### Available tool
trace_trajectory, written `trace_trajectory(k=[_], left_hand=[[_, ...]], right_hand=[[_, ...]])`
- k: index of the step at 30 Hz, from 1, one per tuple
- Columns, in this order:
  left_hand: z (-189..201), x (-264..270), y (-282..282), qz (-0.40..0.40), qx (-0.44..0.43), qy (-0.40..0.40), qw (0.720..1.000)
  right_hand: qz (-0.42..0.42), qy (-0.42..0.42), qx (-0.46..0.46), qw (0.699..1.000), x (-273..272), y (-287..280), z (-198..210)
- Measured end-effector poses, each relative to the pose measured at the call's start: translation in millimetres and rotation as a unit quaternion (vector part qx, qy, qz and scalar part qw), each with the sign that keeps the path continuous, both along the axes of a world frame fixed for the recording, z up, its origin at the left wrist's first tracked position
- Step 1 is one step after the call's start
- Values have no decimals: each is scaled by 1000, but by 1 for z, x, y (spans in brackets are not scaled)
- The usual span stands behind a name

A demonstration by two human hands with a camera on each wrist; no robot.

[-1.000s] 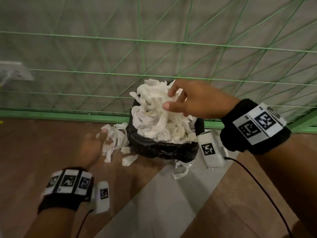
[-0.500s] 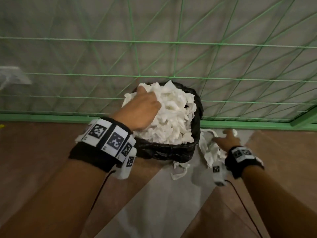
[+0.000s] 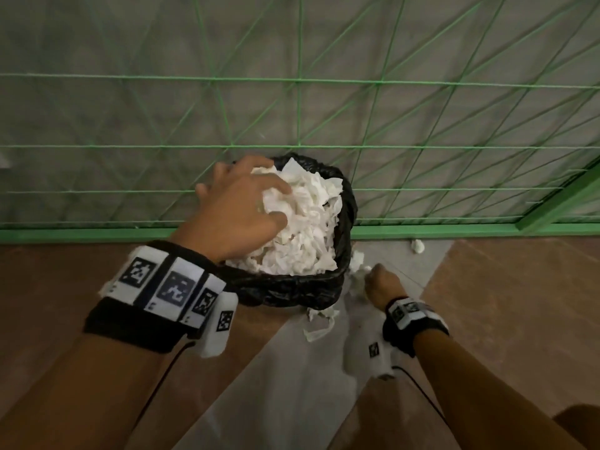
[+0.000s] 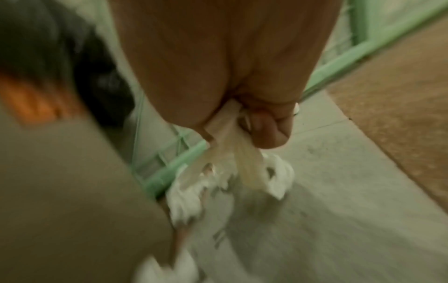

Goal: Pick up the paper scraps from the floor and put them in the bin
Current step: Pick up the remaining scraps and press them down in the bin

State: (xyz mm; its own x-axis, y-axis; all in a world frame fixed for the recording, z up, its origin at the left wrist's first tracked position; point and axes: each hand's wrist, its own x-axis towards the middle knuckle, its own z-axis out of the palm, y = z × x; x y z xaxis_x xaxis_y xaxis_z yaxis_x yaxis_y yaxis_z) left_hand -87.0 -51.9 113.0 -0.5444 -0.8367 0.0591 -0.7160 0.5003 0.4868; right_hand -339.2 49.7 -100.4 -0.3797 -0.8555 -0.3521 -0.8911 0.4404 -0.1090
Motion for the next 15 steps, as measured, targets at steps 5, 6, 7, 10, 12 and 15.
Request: trace_trajectory(k=[5,6,7,10,12,15], left_hand=[[11,31,-14,10,14,222,975],[8,41,-20,41,8,269,962],[-1,54,-28,85,11,315,945],[-59,99,-58,263,39,346,900],[-113,128,-67,313,82,216,921],[-187,150,-49,278,181,12,943]], right_hand=[[-130,-104,-170,971,-16,-22,105],[-171,-157,-211,950,-12,-28,129],[-210,-220,-253,918,-9,-33,153],[-266,-375,-353,815,16,-39,227],[-216,-404,-391,798,36,-40,265],[-128,-374,-447,802,62,-45,295]])
